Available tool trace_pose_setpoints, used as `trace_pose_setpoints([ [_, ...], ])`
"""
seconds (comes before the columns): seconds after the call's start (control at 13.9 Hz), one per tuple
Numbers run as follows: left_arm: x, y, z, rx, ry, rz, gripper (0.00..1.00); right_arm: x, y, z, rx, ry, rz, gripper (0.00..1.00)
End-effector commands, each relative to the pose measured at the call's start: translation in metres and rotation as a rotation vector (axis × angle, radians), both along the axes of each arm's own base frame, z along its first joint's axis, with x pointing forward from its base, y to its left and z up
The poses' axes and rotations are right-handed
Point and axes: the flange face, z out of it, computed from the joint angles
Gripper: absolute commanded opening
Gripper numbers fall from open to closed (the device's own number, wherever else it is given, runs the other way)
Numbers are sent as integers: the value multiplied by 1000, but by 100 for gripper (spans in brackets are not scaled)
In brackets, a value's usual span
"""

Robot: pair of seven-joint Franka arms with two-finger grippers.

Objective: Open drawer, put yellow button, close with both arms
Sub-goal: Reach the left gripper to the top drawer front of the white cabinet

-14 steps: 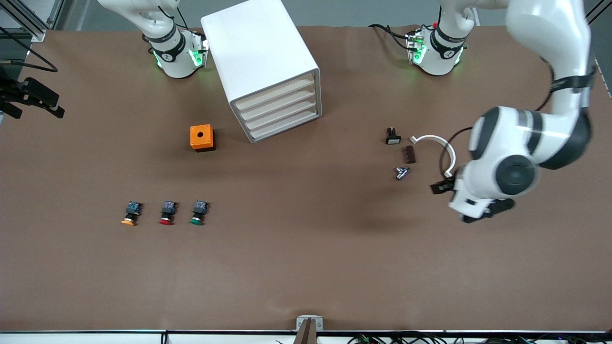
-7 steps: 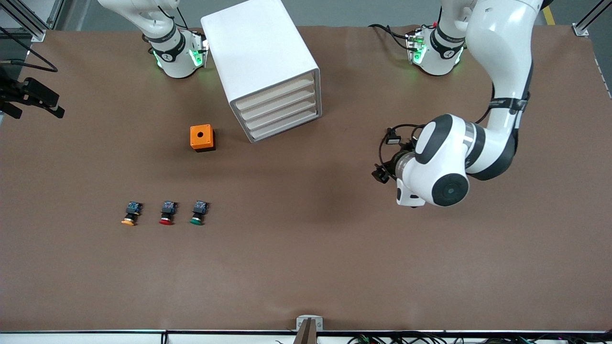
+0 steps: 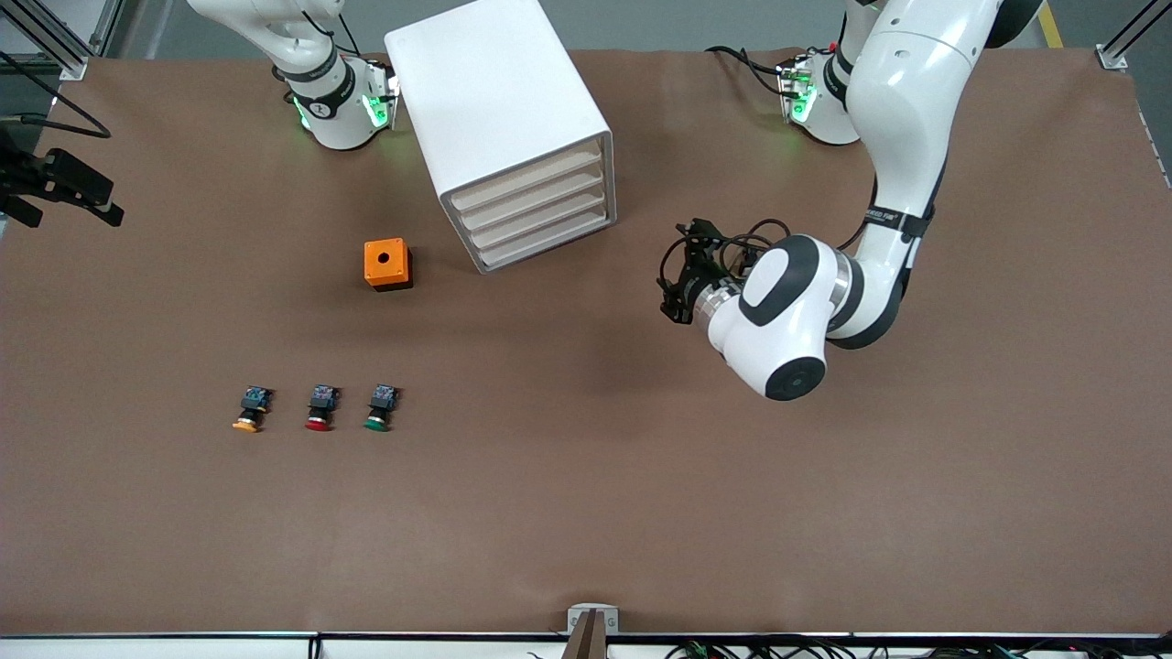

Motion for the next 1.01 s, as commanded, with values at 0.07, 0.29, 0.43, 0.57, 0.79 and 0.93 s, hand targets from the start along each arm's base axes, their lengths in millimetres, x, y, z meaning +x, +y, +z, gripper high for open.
trace_pose_setpoints([
  [0.07, -5, -17, -1, 71, 279, 159, 99, -8, 3, 3, -10, -11, 12, 100],
  [0.29, -6, -31, -11, 116, 444, 262, 99, -8, 5, 3, -10, -11, 15, 100],
  [0.43, -15, -47, -14, 117, 497, 269, 99, -8, 5, 3, -10, -10, 16, 100],
  [0.57, -27, -64, -25, 133, 531, 261, 89, -8, 4, 3, -10, -10, 13, 100],
  [0.79, -33, -71, -37, 136, 543, 255, 63, -8, 6, 3, -9, -10, 16, 100],
  [0.93, -38, -78, -49, 147, 551, 257, 59, -8, 6, 3, -9, -10, 16, 100],
])
